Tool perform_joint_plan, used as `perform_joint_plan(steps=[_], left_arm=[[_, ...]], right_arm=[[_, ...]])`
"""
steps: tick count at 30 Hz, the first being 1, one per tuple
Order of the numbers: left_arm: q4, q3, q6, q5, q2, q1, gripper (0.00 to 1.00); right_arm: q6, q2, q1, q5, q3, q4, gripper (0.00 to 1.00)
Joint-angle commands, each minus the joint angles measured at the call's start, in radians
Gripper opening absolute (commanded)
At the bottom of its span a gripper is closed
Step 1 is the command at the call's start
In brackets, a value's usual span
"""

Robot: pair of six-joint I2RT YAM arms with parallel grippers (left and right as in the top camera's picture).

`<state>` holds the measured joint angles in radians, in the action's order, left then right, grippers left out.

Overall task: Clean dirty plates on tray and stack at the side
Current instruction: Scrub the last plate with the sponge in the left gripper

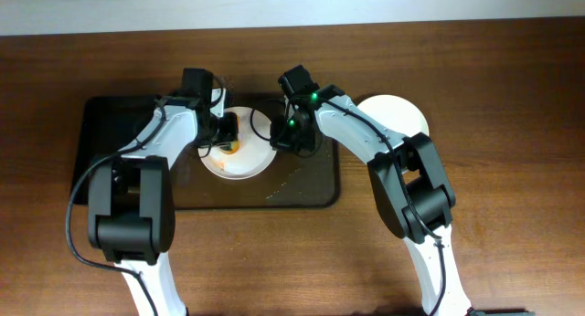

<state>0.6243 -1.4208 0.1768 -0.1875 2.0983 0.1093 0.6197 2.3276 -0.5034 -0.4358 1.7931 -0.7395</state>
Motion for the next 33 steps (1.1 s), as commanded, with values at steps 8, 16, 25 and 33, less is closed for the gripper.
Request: perform_joint_plan(steps=[8, 16, 25, 33], left_arm=[[0.250, 0.068, -0.189, -0.189, 0.095, -0.007, 0.01], [-0.149, 0.068, -0.097, -0.027, 0.095, -0.008, 0.00], [0.195, 0.087, 0.092, 0.283, 0.095, -0.007, 0.01], [0.143, 0.087, -0.303, -0.279, 0.095, -0.008, 0.01]], right_arm=[[-0.021, 0.004, 0.001, -0.021, -0.010, -0.004, 0.04], [-0.022, 0.004, 0.001, -0.020, -0.010, -0.004, 0.04], [-0.022, 0.004, 0.001, -0.021, -0.010, -0.004, 0.04], [-0.022, 0.004, 0.001, -0.021, -0.010, -0.004, 0.04]])
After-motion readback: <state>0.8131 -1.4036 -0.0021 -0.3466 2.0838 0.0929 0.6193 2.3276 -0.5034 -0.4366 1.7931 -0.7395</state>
